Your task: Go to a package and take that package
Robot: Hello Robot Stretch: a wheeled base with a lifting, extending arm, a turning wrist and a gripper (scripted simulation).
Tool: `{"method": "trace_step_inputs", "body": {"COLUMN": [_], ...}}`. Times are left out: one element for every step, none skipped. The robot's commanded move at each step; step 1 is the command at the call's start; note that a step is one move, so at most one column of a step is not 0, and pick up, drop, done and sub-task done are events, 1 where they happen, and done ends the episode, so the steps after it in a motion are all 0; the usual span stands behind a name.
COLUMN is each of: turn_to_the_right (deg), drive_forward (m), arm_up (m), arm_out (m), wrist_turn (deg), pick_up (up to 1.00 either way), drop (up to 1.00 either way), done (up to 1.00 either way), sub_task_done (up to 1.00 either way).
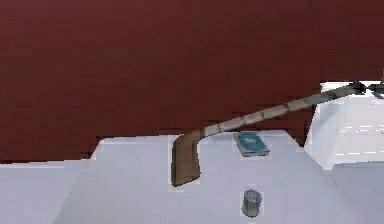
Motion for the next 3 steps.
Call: {"method": "trace_step_inputs", "body": {"turn_to_the_right": [0.0, -45.0, -9.0], "drive_forward": [0.35, 0.0, 0.0], "arm_up": [0.0, 0.0, 0.0], "arm_out": [0.0, 0.0, 0.0], "wrist_turn": [0.0, 0.0, 0.0], "pick_up": [0.0, 0.0, 0.0], "drop": [0.0, 0.0, 0.0], "done": [0.0, 0.0, 0.0], "sub_task_done": [0.0, 0.0, 0.0]}}
